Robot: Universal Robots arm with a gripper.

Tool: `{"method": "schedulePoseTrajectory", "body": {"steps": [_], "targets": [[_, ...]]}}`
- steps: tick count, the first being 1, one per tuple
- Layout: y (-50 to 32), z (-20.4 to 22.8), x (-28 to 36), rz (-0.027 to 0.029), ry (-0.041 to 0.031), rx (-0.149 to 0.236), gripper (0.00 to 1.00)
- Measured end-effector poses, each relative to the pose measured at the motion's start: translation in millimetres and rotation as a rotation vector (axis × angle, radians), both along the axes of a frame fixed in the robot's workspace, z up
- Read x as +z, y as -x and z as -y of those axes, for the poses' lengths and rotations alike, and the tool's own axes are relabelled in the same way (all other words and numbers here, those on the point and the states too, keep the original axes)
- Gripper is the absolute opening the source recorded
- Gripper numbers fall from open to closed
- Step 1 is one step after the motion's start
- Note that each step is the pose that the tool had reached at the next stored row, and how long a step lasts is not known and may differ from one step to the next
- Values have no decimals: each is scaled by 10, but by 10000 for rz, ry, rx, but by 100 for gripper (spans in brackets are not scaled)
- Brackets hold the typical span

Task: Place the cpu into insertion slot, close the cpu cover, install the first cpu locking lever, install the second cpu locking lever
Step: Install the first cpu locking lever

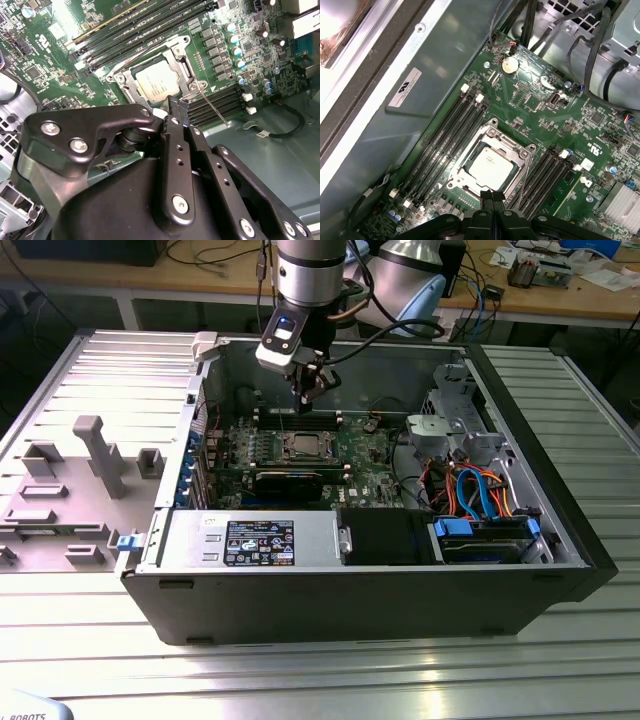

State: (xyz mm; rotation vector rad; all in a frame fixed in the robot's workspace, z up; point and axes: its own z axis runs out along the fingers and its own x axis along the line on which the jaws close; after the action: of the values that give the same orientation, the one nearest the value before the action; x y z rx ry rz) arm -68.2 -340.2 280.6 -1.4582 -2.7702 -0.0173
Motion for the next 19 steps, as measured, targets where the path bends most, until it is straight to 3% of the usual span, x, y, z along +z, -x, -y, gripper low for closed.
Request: {"method": "schedulePoseTrajectory", "body": {"steps": [11,14,19], "targets": [[6,0,0,1,0,381,11],[10,0,0,1,0,643,11],[12,0,-1,0,0,1835,11]]}}
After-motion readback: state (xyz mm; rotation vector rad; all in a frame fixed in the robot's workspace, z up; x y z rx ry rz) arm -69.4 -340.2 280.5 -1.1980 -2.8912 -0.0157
